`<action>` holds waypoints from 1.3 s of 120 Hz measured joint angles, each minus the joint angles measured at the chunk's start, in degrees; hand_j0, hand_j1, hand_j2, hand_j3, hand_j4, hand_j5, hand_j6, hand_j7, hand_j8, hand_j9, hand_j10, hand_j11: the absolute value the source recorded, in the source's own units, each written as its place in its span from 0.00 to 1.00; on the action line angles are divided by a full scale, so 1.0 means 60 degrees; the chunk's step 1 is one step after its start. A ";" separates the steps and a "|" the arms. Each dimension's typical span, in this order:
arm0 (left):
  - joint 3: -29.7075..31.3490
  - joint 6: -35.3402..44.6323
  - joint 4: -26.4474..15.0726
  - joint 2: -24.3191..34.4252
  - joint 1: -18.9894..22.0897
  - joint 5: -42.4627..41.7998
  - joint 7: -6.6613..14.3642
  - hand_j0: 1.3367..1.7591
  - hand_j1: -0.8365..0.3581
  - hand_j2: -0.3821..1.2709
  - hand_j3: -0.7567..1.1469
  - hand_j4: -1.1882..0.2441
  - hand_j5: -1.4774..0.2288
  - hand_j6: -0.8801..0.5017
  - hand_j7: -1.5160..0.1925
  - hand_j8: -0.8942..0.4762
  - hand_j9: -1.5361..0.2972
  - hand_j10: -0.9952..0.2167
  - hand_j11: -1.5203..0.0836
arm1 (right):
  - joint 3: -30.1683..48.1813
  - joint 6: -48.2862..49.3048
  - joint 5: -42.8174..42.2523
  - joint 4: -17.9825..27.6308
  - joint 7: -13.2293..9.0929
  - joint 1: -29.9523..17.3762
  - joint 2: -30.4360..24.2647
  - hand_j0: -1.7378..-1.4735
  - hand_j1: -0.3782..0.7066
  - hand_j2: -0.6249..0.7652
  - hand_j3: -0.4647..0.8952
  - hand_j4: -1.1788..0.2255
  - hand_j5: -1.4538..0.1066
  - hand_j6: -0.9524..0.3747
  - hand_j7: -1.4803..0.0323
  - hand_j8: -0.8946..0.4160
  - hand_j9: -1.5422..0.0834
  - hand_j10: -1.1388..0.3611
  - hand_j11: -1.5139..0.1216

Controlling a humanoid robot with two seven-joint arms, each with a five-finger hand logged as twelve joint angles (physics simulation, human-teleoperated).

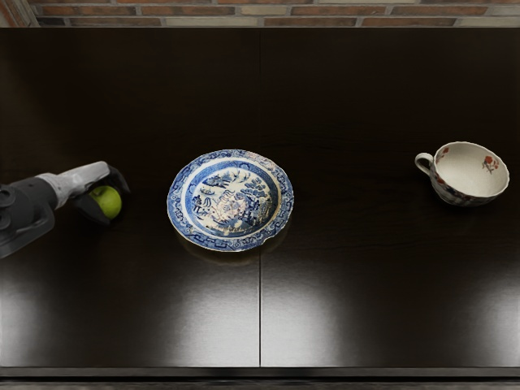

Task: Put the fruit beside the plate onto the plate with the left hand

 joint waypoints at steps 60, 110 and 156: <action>0.0079 -0.0145 0.0011 -0.0164 -0.0702 -0.0036 0.0194 0.74 0.47 0.37 0.40 0.36 0.32 0.35 0.34 0.46 0.32 0.41 0.36 | 0.0000 0.0001 0.0000 0.0000 0.0000 0.0000 0.0000 0.30 0.06 0.44 0.34 0.82 0.91 0.69 0.95 0.66 0.92 0.74 0.90; 0.0100 -0.0579 0.0646 -0.3159 -0.2337 -0.0186 0.0257 0.74 0.43 0.43 0.40 0.34 0.24 0.41 0.27 0.52 0.26 0.44 0.29 | 0.0000 0.0001 0.0000 -0.0001 0.0000 0.0000 0.0000 0.30 0.06 0.45 0.34 0.82 0.91 0.69 0.95 0.66 0.92 0.74 0.90; 0.0177 -0.0612 0.1183 -0.5226 -0.2315 -0.0263 0.0346 0.74 0.44 0.41 0.40 0.35 0.21 0.42 0.26 0.52 0.26 0.44 0.29 | 0.0000 -0.0001 0.0000 0.0000 0.0000 0.0000 0.0000 0.30 0.06 0.45 0.34 0.82 0.91 0.69 0.95 0.66 0.92 0.74 0.90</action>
